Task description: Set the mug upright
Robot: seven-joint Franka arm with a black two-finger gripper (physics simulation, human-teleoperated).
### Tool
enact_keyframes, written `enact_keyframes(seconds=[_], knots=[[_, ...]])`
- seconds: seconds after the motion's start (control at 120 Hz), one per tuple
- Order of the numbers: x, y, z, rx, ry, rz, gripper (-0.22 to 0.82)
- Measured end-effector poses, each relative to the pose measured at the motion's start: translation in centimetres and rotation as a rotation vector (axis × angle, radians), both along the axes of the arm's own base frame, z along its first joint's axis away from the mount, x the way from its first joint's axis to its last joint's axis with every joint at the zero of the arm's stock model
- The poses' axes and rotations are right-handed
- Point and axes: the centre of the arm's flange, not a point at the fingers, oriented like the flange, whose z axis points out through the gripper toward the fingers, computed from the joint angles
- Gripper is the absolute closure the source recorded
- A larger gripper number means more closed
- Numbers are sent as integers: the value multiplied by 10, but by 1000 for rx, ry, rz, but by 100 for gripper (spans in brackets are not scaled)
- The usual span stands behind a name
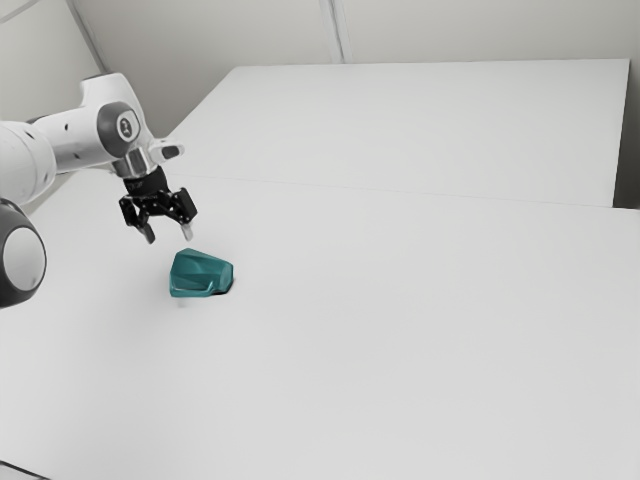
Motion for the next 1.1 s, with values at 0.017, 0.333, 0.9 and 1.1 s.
enact_keyframes(seconds=[0.017,0.333,0.9,1.1], knots=[[0,0,0,0,-3,-1,0],[5,1,0,-3,-52,-13,0],[10,-2,-13,-42,-157,14,0],[1,-2,-31,-55,-129,21,0]])
